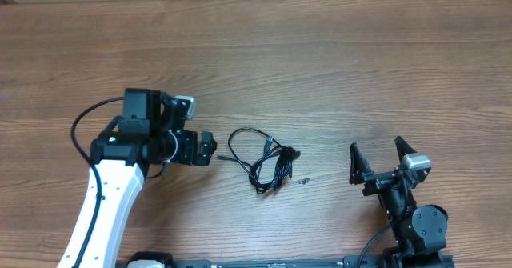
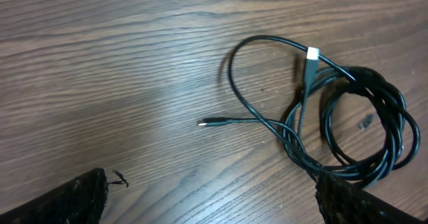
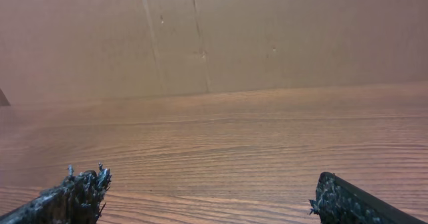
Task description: Untangle cables
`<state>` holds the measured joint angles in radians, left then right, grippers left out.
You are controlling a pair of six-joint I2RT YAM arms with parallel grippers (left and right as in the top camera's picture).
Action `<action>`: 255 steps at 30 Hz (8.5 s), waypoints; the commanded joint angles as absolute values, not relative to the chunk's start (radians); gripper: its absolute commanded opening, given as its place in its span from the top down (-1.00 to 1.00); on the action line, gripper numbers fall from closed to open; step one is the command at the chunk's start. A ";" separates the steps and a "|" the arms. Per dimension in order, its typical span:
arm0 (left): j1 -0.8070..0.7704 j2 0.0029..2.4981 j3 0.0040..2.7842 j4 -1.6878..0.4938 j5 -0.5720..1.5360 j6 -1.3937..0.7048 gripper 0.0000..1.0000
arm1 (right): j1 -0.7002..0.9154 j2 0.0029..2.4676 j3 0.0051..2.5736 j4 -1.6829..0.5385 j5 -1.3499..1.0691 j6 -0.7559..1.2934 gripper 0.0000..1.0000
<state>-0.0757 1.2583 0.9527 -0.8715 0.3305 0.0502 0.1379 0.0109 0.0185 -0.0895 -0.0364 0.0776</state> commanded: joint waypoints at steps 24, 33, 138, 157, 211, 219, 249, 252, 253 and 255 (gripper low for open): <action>-0.164 1.337 0.978 -0.863 0.356 0.083 -0.99 | 0.138 0.003 0.008 -0.084 -0.027 0.082 -1.00; -0.164 1.337 0.978 -0.862 0.356 0.083 -0.99 | 0.138 0.003 0.008 -0.084 -0.027 0.082 -1.00; -0.282 1.375 0.975 -0.881 0.389 0.142 -0.99 | 0.137 0.003 0.012 0.025 -0.071 0.115 -1.00; -0.282 1.437 0.975 -0.856 0.390 0.142 -0.99 | 0.137 0.488 0.832 -0.748 -0.153 0.234 -1.00; -0.210 1.437 0.977 -0.759 0.208 0.000 -0.99 | 0.538 1.586 1.079 -0.883 -0.360 0.816 -0.46; -0.210 1.437 0.977 -0.759 0.211 0.000 -0.99 | 0.538 1.644 1.079 -0.894 -0.316 0.814 -0.38; -0.210 1.430 0.978 -0.841 0.664 0.339 -1.00 | 0.459 1.651 1.189 -0.789 -0.555 0.440 0.93; -0.210 1.410 0.978 -0.842 0.789 0.407 -0.99 | 0.429 1.605 1.224 -0.754 -0.603 0.342 0.93; -0.210 1.398 0.978 -0.846 0.810 0.429 -0.99 | 0.423 1.591 1.239 -0.749 -0.607 0.319 0.93; -0.210 1.369 0.978 -0.862 0.810 0.455 -0.99 | 0.414 1.567 1.266 -0.748 -0.607 0.268 0.93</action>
<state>-0.2077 1.4242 0.9550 -0.8455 0.6853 0.3447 0.4255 1.6360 1.2057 -0.7578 -0.5529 0.3943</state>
